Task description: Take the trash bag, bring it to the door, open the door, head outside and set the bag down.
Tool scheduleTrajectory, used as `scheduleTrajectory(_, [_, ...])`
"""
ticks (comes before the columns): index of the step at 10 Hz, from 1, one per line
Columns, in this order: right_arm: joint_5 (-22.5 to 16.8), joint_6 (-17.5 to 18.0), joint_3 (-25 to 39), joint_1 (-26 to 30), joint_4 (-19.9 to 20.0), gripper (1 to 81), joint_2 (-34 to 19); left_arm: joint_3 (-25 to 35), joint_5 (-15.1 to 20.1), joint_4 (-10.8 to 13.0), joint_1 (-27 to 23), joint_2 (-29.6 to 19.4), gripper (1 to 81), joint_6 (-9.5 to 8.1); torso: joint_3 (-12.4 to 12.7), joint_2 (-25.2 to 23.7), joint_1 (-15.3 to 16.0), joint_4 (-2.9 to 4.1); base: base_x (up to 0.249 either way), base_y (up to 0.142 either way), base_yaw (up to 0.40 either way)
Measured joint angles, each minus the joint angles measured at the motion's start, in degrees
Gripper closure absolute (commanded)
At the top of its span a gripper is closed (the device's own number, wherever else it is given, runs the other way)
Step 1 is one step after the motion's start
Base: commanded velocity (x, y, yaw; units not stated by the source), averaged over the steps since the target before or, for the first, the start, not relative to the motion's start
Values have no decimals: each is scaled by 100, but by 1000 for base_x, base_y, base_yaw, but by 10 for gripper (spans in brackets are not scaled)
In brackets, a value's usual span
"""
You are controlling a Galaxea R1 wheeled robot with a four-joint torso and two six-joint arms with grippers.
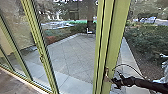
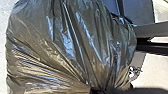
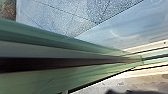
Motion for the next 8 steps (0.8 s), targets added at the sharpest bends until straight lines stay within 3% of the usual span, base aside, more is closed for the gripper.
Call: scheduleTrajectory(8, [130, 22, 328, 2, -245, 10, -312, 0, -4, 0, 0, 2, 811, 0, 0, 0, -4, -2, 90, 0, 0])
